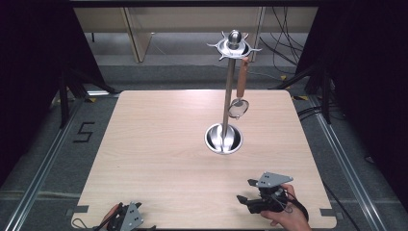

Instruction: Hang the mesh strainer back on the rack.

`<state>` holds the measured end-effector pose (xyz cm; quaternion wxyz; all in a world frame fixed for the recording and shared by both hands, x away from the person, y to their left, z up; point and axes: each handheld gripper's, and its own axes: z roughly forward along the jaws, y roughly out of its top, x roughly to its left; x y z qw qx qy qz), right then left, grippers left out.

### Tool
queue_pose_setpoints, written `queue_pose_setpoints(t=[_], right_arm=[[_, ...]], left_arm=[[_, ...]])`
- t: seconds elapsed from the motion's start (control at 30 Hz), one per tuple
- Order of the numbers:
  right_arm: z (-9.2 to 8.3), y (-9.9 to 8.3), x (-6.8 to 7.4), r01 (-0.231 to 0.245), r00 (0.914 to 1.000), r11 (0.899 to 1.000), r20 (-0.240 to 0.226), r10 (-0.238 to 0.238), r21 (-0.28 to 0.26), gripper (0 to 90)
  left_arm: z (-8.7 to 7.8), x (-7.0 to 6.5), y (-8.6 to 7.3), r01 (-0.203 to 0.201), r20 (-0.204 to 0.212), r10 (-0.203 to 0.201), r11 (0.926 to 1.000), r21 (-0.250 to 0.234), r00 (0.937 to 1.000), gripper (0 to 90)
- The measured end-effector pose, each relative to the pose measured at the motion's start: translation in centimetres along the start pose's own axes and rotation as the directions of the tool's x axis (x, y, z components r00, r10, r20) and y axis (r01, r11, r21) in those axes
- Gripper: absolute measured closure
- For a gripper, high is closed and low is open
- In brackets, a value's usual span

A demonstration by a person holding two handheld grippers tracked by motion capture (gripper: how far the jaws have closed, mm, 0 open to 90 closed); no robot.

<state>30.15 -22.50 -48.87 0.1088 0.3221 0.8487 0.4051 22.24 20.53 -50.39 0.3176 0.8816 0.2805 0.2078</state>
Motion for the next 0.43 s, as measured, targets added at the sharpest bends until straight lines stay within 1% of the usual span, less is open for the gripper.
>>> queue_pose_setpoints(t=[0.07, 0.13, 0.2, 0.27, 0.37, 0.4, 0.43], right_arm=[[-0.01, -0.01, -0.03, 0.01, 0.9999, 1.0, -0.004, -0.01, 0.005, 29.7], [0.01, -0.06, 0.01, 0.009, 0.9998, 1.0, 0.017, -0.009, 0.005, 29.7], [-0.03, -0.05, -0.05, 0.007, 0.9999, 1.0, 0.011, -0.007, 0.01, 29.6], [-0.03, -0.06, -0.07, 0.006, 0.9999, 1.0, 0.014, -0.006, 0.01, 29.6], [0.03, -0.08, -0.06, 0.007, 0.9998, 1.0, 0.017, -0.007, 0.007, 29.6], [0.08, -0.06, -0.03, 0.01, 0.9999, 1.0, 0.009, -0.011, 0.008, 29.7], [0.09, -0.05, -0.05, 0.011, 0.9999, 1.0, 0.004, -0.011, 0.013, 29.6]], left_arm=[[-0.03, -0.01, 0.01, 0.001, 0.0, -0.001, 1.0, 0.0, 1.0, 16.8], [-0.02, 0.0, 0.01, 0.0, 0.0, 0.0, 1.0, -0.001, 1.0, 16.8], [-0.03, 0.0, 0.01, 0.001, -0.001, -0.001, 1.0, 0.0, 1.0, 16.8], [-0.06, 0.04, 0.04, -0.004, 0.0, 0.004, 1.0, 0.004, 1.0, 16.8], [-0.05, 0.0, 0.04, 0.0, 0.002, 0.0, 1.0, 0.003, 1.0, 16.8], [-0.05, 0.01, 0.04, 0.001, 0.002, -0.001, 1.0, 0.002, 1.0, 16.8], [-0.14, 0.04, 0.09, -0.004, 0.0, 0.004, 0.9999, 0.012, 1.0, 16.8]])
